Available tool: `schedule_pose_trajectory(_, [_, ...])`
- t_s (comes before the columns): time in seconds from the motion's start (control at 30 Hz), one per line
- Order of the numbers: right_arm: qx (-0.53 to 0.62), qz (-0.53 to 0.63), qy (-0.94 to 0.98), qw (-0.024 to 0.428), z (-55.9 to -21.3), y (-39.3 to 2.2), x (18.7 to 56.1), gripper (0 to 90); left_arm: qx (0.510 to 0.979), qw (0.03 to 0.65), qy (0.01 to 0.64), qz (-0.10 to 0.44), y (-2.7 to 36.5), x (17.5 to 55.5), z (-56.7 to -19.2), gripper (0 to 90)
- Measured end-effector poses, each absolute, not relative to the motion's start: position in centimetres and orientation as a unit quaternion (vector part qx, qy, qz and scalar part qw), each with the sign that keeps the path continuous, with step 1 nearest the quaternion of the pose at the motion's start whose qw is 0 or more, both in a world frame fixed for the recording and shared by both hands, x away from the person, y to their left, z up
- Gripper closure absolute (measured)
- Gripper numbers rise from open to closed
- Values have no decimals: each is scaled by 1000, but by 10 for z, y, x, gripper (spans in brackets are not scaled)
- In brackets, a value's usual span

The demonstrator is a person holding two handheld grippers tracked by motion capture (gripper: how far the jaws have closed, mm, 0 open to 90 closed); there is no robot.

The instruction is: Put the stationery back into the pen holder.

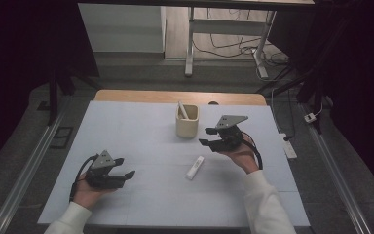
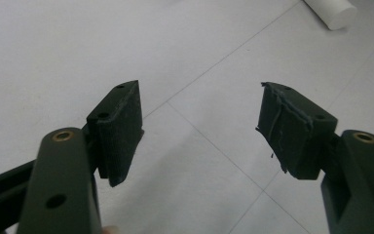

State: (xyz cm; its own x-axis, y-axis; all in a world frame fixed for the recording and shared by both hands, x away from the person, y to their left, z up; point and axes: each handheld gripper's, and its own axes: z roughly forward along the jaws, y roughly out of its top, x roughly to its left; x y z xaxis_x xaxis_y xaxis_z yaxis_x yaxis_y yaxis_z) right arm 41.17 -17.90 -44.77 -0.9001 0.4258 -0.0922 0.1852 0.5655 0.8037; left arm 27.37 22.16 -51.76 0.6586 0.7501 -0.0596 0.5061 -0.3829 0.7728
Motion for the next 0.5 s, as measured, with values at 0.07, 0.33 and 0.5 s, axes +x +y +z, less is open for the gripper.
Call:
schedule_pose_trajectory(0.07, [169, 425, 878, 141, -448, -178, 411, 471, 817, 401, 384, 152, 222, 274, -518, 324])
schedule_pose_trajectory(0.33, [148, 409, 890, 134, -450, -175, 410, 468, 819, 399, 383, 153, 222, 274, -518, 324])
schedule_pose_trajectory(0.5, [132, 401, 897, 127, -450, -174, 409, 455, 819, 399, 384, 152, 222, 274, -518, 324])
